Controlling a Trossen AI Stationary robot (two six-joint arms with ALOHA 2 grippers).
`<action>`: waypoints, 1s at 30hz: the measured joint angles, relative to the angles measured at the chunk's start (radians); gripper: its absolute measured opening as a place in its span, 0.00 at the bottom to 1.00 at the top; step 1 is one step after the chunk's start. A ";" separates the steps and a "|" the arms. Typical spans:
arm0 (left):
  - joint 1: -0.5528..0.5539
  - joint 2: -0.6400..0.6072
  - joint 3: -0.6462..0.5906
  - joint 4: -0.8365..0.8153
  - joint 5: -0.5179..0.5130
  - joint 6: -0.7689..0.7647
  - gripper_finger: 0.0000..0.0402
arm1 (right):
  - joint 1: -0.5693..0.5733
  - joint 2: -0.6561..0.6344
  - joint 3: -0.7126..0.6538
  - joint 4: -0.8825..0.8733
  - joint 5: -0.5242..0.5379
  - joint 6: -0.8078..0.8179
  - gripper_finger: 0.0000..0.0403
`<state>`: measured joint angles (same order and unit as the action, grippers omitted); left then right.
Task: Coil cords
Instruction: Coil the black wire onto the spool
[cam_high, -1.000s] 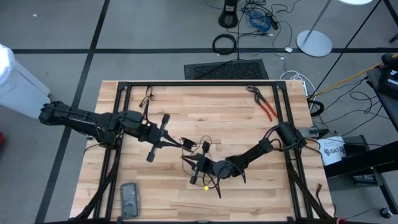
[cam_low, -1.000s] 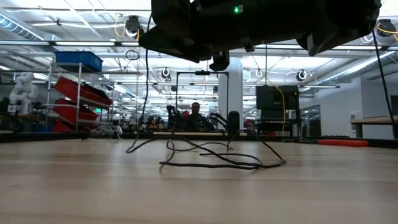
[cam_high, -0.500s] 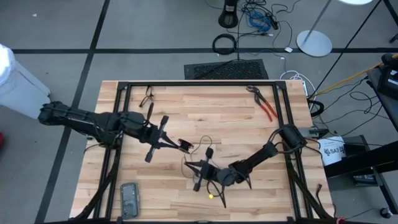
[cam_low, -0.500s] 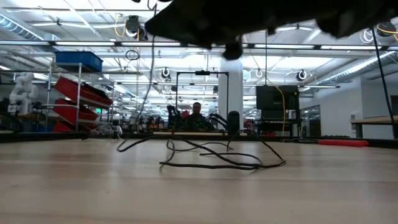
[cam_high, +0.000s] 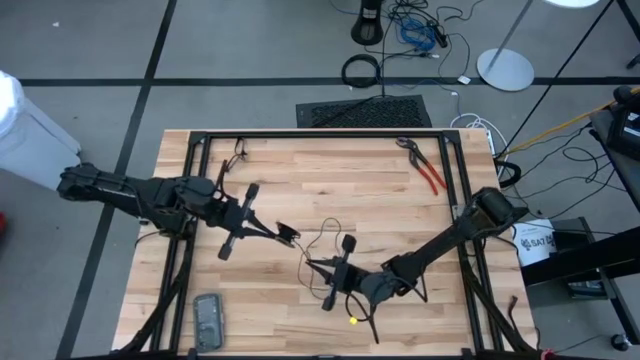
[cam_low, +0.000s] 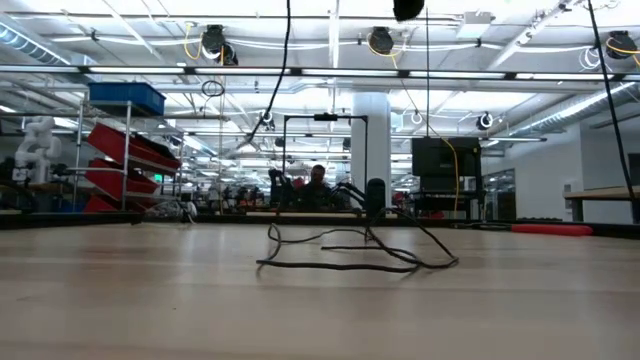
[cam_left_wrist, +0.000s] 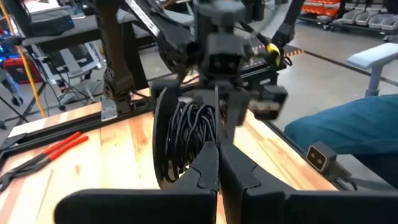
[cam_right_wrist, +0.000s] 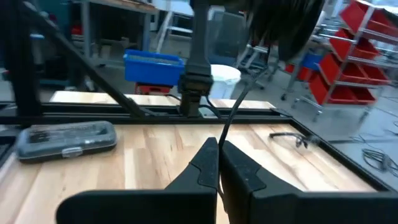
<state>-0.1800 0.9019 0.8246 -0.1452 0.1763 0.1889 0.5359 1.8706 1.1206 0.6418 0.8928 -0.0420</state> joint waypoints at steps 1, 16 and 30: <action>-0.005 0.001 0.000 -0.002 0.000 0.000 0.00 | -0.003 -0.018 0.000 -0.022 -0.019 -0.003 0.00; -0.006 0.019 0.000 -0.030 0.035 0.000 0.00 | -0.081 -0.174 0.000 -0.146 -0.116 -0.187 0.00; -0.004 0.054 0.000 -0.028 0.057 -0.001 0.00 | -0.115 -0.184 0.129 -0.256 -0.141 -0.370 0.00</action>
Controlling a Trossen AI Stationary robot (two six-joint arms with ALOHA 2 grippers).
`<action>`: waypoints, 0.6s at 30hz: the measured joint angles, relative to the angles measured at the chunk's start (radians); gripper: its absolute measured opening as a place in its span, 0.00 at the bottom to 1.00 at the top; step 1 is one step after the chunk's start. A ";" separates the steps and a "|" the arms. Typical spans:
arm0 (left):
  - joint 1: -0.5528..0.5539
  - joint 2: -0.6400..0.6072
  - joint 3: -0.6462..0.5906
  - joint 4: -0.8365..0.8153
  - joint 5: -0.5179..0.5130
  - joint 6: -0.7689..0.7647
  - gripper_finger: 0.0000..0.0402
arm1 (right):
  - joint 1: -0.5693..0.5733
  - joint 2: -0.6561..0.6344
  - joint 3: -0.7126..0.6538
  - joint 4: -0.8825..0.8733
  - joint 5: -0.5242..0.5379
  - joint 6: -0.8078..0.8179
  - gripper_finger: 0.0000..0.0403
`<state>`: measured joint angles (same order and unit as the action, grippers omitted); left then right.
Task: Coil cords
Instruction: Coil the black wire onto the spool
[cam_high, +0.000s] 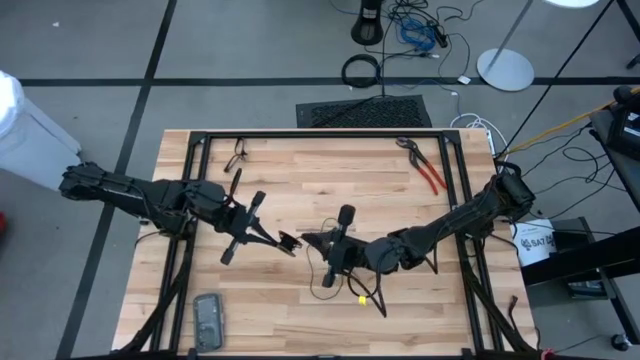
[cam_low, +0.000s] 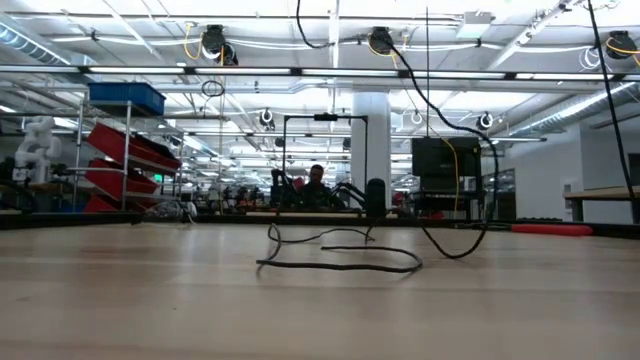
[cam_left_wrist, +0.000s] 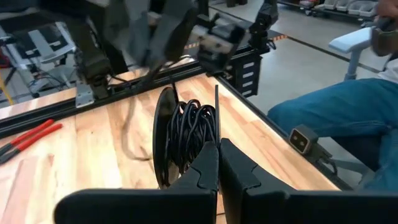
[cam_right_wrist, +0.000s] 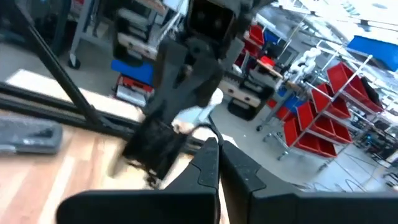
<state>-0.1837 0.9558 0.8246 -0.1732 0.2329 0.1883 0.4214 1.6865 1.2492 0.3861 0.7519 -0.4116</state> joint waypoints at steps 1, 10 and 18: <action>0.000 0.000 0.000 0.001 0.008 0.000 0.00 | -0.008 0.000 0.006 -0.023 -0.006 0.002 0.00; 0.000 0.000 0.000 0.001 0.025 -0.002 0.00 | -0.091 0.001 0.009 -0.041 -0.192 0.029 0.00; 0.000 0.008 0.000 0.000 0.026 -0.002 0.00 | -0.150 0.001 0.017 -0.041 -0.402 0.006 0.00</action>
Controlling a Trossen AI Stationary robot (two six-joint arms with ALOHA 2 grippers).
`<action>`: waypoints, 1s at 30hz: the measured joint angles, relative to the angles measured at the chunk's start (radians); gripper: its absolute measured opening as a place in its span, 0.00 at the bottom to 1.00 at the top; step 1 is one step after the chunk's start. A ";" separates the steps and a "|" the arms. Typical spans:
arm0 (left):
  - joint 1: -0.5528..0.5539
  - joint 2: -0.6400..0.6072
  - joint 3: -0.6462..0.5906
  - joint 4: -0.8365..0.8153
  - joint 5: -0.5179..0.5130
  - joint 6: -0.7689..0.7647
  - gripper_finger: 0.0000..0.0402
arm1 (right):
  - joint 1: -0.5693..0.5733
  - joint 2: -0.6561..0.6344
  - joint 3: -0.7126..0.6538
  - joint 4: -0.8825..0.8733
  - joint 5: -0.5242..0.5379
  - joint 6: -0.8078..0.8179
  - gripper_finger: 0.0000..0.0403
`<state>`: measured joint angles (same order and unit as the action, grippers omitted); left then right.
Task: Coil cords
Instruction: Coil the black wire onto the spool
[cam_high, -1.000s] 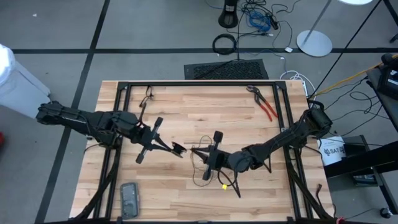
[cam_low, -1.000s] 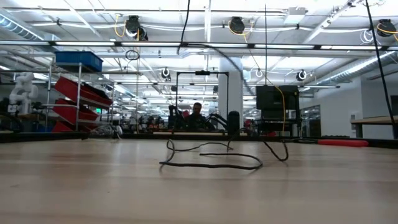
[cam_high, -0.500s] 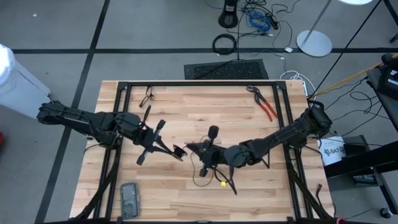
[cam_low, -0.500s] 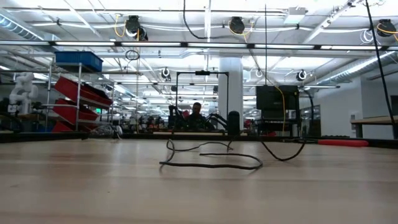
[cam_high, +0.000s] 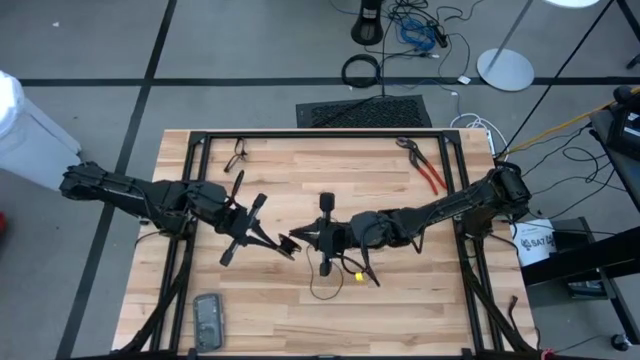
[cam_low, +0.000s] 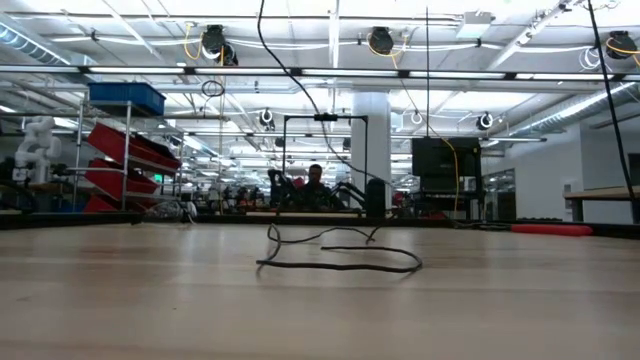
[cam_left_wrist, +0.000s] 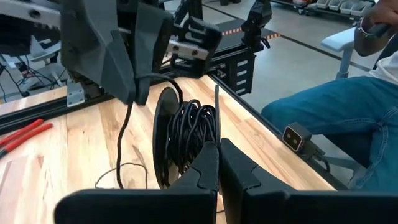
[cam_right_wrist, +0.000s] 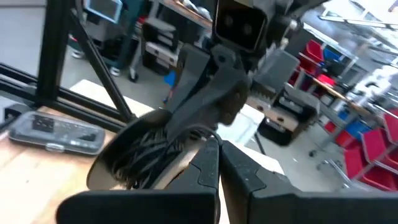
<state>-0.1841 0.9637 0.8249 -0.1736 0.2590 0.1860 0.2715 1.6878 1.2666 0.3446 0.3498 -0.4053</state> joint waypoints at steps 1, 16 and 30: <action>0.000 0.005 0.000 0.002 0.000 0.000 0.00 | -0.007 0.000 0.003 0.001 -0.018 0.000 0.00; 0.001 0.051 0.000 0.064 0.034 0.030 0.00 | -0.085 0.000 0.032 -0.038 -0.299 0.085 0.00; 0.001 0.060 0.000 0.164 0.088 0.068 0.00 | -0.109 0.000 0.032 -0.025 -0.305 0.105 0.00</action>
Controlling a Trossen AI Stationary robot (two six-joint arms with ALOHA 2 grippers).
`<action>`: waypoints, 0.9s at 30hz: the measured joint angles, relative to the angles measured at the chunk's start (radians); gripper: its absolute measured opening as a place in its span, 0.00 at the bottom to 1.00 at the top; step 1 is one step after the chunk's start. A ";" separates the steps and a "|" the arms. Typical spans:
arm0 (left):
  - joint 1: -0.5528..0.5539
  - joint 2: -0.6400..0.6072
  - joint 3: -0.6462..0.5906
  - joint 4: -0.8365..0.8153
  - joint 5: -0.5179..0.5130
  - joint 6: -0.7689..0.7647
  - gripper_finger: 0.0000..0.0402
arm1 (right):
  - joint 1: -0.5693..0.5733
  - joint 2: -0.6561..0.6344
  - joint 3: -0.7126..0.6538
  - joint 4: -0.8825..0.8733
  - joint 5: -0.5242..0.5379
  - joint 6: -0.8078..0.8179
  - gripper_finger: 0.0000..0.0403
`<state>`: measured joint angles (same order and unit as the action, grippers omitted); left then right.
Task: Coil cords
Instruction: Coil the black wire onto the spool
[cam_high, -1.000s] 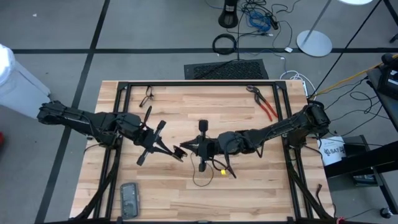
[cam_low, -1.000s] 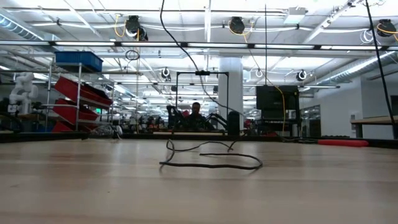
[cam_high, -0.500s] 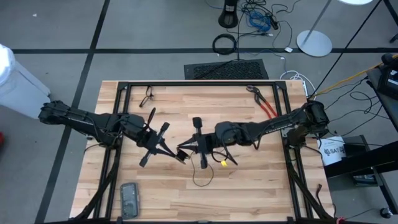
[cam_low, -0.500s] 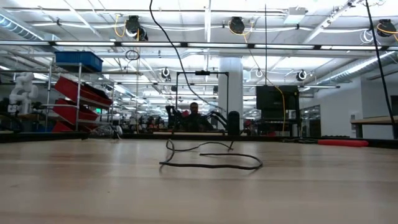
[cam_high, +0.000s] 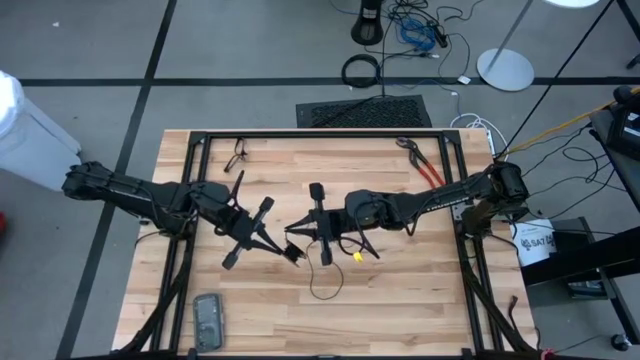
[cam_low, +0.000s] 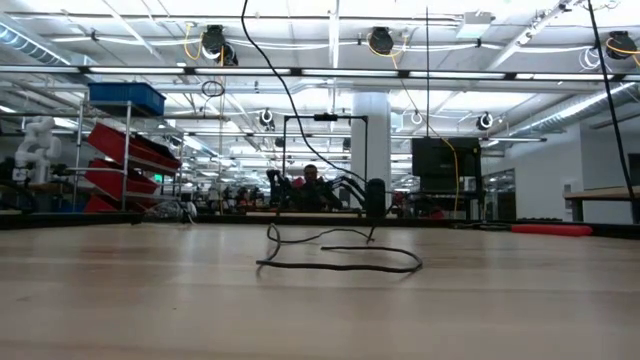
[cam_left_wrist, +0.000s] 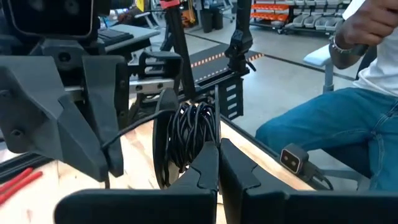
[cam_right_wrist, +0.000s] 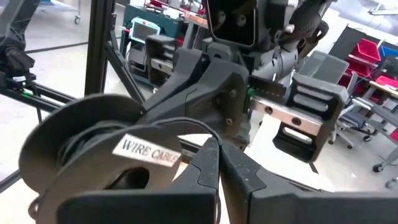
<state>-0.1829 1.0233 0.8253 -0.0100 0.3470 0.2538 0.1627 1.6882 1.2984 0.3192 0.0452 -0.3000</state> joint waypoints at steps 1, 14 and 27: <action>0.000 0.000 0.000 0.001 0.000 0.010 0.00 | 0.000 0.000 0.000 0.003 0.000 0.000 0.00; 0.000 0.005 0.000 0.034 0.000 0.043 0.00 | -0.005 0.000 0.000 0.006 -0.054 0.045 0.06; 0.000 0.028 0.000 0.117 0.073 0.056 0.00 | -0.023 0.000 0.000 -0.004 -0.055 0.053 0.13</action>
<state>-0.1829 1.0518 0.8257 0.1071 0.4196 0.3101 0.1395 1.6886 1.2984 0.3153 -0.0103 -0.2470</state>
